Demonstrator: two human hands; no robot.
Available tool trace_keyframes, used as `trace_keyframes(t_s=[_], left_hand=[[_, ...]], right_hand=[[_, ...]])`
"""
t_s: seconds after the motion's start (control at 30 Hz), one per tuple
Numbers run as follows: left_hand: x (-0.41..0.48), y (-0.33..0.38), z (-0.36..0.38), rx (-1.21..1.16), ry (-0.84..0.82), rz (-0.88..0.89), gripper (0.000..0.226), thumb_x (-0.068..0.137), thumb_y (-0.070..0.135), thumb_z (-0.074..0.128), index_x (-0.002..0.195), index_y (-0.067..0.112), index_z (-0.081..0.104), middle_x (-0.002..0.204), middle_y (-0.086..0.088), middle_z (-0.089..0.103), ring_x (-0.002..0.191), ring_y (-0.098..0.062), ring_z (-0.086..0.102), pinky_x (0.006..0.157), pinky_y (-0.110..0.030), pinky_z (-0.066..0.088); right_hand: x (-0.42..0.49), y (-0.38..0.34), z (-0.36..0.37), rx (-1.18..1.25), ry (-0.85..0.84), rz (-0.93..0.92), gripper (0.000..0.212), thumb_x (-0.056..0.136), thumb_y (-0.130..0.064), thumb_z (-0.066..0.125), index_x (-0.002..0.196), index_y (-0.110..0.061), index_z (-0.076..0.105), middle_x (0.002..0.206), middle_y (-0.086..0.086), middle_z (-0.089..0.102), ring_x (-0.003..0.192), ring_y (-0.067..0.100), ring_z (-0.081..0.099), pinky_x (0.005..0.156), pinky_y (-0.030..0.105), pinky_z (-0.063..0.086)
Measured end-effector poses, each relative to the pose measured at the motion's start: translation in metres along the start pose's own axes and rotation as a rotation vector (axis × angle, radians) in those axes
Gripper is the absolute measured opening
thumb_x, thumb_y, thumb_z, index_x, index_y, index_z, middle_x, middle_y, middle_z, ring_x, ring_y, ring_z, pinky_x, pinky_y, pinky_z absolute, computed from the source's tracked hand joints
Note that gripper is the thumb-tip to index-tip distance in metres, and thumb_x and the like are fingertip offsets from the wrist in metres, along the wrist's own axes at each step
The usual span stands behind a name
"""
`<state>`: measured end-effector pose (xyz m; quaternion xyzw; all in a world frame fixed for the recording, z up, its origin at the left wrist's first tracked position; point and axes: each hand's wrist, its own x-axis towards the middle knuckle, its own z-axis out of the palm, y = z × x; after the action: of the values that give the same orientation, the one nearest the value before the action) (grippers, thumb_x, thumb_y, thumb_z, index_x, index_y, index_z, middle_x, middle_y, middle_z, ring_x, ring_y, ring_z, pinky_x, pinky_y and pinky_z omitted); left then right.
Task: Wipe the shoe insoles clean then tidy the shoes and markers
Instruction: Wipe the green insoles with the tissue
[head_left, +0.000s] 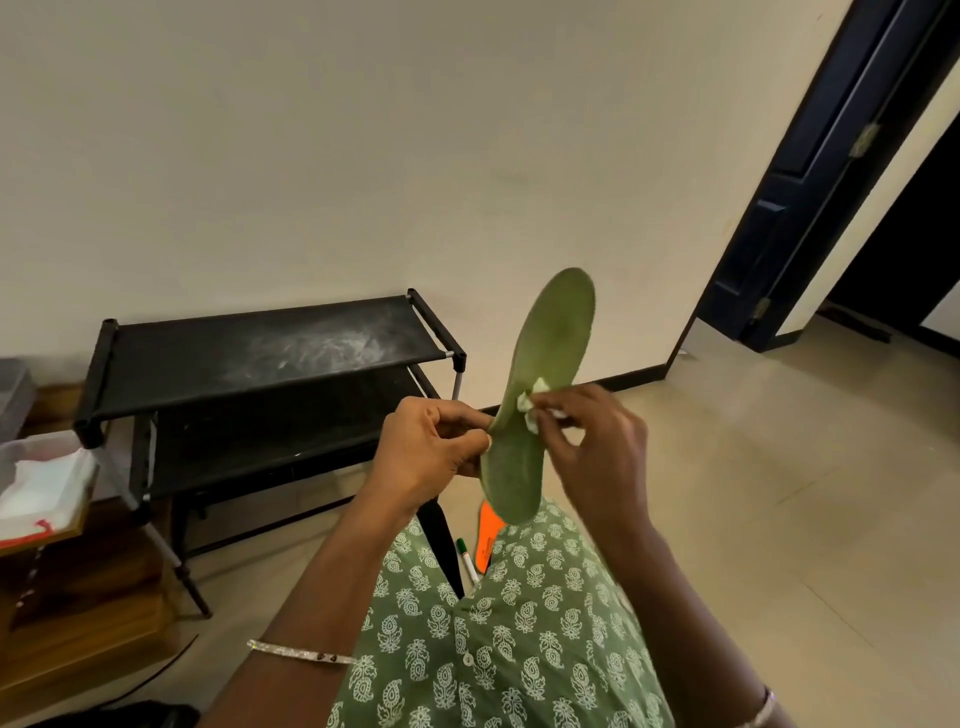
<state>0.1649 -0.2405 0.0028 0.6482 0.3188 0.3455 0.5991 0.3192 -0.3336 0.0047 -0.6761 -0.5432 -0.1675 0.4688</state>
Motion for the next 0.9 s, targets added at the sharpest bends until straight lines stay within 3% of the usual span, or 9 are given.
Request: trace_keyframes(t_s=[0.2,0.27,0.33,0.4,0.57,0.7,0.9], left_hand=[[-0.001,-0.001,-0.002,0.03,-0.026,0.005,0.02,0.084,-0.009,0.07,0.09,0.009,0.079,0.072,-0.011,0.074,0.056,-0.014,0.067,0.061,-0.025,0.057],[-0.001,0.0,-0.003,0.03,-0.012,0.008,0.02,0.084,-0.009,0.07,0.088,0.009,0.079,0.069,-0.008,0.074,0.053,-0.01,0.065,0.058,-0.021,0.055],[0.0,-0.001,-0.006,0.042,0.002,0.02,0.021,0.084,-0.009,0.069,0.088,0.009,0.079,0.068,-0.008,0.073,0.053,-0.009,0.065,0.056,-0.019,0.053],[0.001,-0.004,-0.008,0.051,0.009,0.028,0.021,0.084,-0.009,0.069,0.088,0.009,0.08,0.07,-0.01,0.074,0.054,-0.011,0.066,0.057,-0.02,0.053],[0.003,-0.008,-0.013,0.036,-0.03,0.009,0.019,0.085,-0.007,0.07,0.092,0.008,0.079,0.075,-0.01,0.075,0.06,-0.013,0.068,0.061,-0.023,0.054],[0.003,-0.009,-0.01,0.028,-0.065,-0.005,0.019,0.085,-0.006,0.07,0.094,0.008,0.079,0.078,-0.01,0.076,0.063,-0.014,0.069,0.065,-0.025,0.056],[0.006,-0.016,-0.015,0.038,-0.029,0.007,0.02,0.085,-0.004,0.07,0.093,0.011,0.08,0.081,-0.013,0.076,0.07,-0.024,0.071,0.071,-0.036,0.059]], right_hand=[[0.03,0.018,-0.004,-0.021,0.106,0.057,0.013,0.081,-0.006,0.078,0.093,-0.011,0.079,0.09,0.003,0.074,0.072,0.009,0.064,0.068,0.005,0.047],[0.014,0.011,0.005,-0.009,0.084,0.038,0.014,0.08,-0.005,0.079,0.093,-0.01,0.079,0.089,0.003,0.073,0.073,0.011,0.064,0.068,0.012,0.051],[-0.008,0.001,0.016,0.011,0.053,-0.003,0.014,0.079,-0.005,0.079,0.093,-0.01,0.078,0.091,0.003,0.072,0.077,0.014,0.066,0.069,0.029,0.057],[-0.023,-0.005,0.022,0.019,0.035,-0.024,0.015,0.08,-0.005,0.079,0.094,-0.01,0.078,0.093,0.003,0.072,0.08,0.016,0.067,0.069,0.035,0.058],[-0.004,0.008,0.016,0.013,0.055,0.002,0.014,0.082,-0.006,0.078,0.096,-0.008,0.078,0.093,0.005,0.072,0.075,0.014,0.067,0.069,0.029,0.057],[0.02,0.027,0.007,-0.011,0.126,0.081,0.013,0.083,-0.005,0.077,0.095,-0.009,0.079,0.089,0.004,0.073,0.071,0.011,0.066,0.068,0.007,0.048],[-0.024,0.004,0.022,0.015,0.045,-0.005,0.015,0.081,-0.006,0.079,0.095,-0.008,0.078,0.093,0.004,0.072,0.077,0.013,0.066,0.069,0.029,0.057]])
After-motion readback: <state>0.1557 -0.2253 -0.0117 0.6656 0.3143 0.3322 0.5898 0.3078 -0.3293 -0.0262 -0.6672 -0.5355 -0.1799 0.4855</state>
